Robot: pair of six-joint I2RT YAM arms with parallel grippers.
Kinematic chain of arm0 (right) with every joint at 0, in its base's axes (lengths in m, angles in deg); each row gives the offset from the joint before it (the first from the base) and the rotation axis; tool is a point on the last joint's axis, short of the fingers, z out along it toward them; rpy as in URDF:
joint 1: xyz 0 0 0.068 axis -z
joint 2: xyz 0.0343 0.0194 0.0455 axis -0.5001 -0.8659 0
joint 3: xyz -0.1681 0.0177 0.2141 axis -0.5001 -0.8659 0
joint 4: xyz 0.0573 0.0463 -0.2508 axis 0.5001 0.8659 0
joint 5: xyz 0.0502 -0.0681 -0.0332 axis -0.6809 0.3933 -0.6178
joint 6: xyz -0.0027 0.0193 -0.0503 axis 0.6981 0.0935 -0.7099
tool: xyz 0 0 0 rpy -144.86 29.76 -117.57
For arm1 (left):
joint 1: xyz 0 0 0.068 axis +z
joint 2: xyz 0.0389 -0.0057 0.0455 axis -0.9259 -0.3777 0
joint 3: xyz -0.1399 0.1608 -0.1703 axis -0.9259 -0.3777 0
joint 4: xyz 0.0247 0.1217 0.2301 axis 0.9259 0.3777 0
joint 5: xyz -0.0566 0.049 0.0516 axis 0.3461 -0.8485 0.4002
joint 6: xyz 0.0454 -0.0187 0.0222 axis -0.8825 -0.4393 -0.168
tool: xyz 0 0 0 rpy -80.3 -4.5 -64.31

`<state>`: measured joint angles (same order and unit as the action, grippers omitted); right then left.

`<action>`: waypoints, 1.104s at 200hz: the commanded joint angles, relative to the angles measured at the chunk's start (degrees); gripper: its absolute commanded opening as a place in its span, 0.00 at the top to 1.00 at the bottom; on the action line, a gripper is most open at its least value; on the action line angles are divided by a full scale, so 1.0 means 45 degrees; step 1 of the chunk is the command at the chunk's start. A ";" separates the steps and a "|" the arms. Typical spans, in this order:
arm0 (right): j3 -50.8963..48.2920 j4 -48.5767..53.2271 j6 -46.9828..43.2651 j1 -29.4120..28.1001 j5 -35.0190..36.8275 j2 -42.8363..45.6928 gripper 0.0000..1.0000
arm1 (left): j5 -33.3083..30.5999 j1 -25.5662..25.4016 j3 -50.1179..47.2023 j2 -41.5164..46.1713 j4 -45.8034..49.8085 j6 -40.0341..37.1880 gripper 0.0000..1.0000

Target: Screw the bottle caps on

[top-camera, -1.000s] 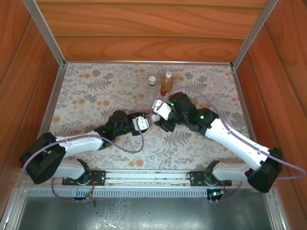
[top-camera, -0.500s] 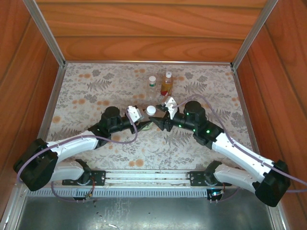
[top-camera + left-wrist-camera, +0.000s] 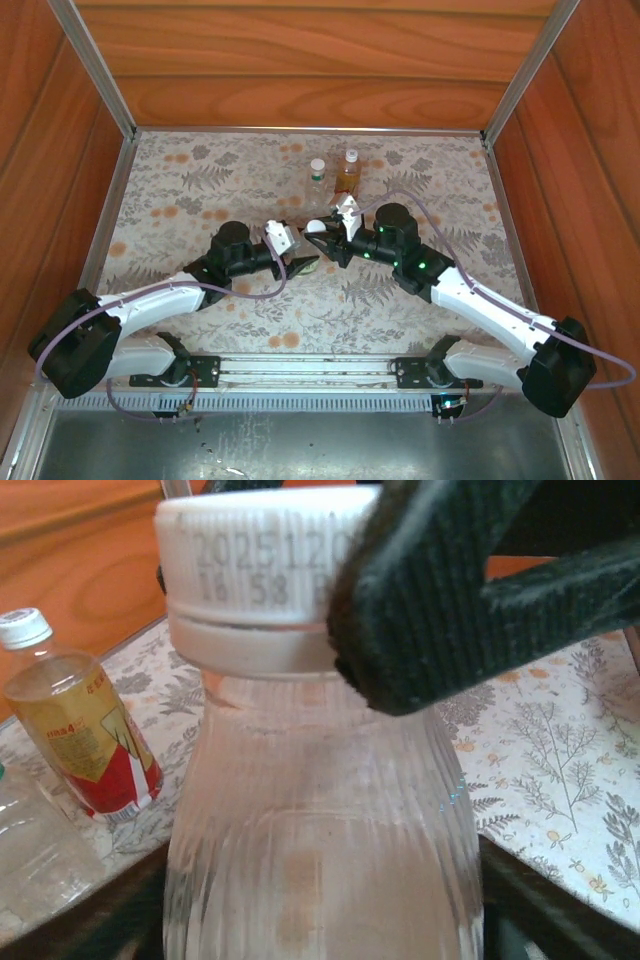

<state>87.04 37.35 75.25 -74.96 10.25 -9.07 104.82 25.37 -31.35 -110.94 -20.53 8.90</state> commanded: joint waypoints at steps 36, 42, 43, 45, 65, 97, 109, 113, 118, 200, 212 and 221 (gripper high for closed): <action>0.0686 -0.0025 -0.0478 0.0565 0.2384 -0.0979 0.73 | -0.1208 -0.0007 -0.1379 0.1261 -0.0275 0.0562 0.00; 0.0839 -0.0078 -0.0494 0.0658 0.2396 -0.1345 0.73 | -0.1462 -0.0010 -0.1633 0.1493 -0.0285 0.0693 0.00; 0.0859 -0.0096 -0.0496 0.0675 0.2392 -0.1407 0.73 | -0.1501 -0.0007 -0.1675 0.1529 -0.0286 0.0730 0.00; 0.0928 -0.0140 -0.0498 0.0702 0.2403 -0.1531 0.73 | -0.1589 -0.0019 -0.1760 0.1605 -0.0281 0.0767 0.00; 0.1581 -0.0543 -0.0577 0.0967 0.2104 -0.2778 0.73 | -0.2269 -0.0005 -0.2562 0.2405 -0.0285 0.1295 0.00; 0.2823 -0.0676 -0.0807 0.1357 0.1896 -0.4605 0.73 | -0.3014 -0.0004 -0.3545 0.3687 -0.0277 0.2193 0.00; 0.3190 -0.0593 -0.0901 0.1495 0.1726 -0.5105 0.73 | -0.3275 -0.0017 -0.3826 0.4112 -0.0276 0.2395 0.00; 0.3272 -0.0575 -0.0941 0.1511 0.1662 -0.5246 0.73 | -0.3350 -0.0008 -0.3904 0.4236 -0.0281 0.2401 0.00; 0.3361 -0.0565 -0.0969 0.1553 0.1635 -0.5404 0.73 | -0.3431 -0.0005 -0.4002 0.4389 -0.0285 0.2456 0.00; 0.3631 -0.0402 -0.1178 0.1637 0.1373 -0.5562 0.35 | -0.3943 0.0006 -0.3962 0.4558 -0.0284 0.2351 0.00; 0.3570 -0.0353 -0.1209 0.1648 0.1670 -0.5130 0.25 | -0.4056 0.0012 -0.3894 0.4540 -0.0270 0.2277 0.00; 0.3469 -0.0256 -0.1288 0.1649 0.1909 -0.4750 0.18 | -0.4257 0.0026 -0.3847 0.4481 -0.0284 0.2201 0.00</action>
<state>102.47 36.11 70.46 -67.83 17.07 -35.25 87.80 25.37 -50.12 -90.41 -21.12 19.18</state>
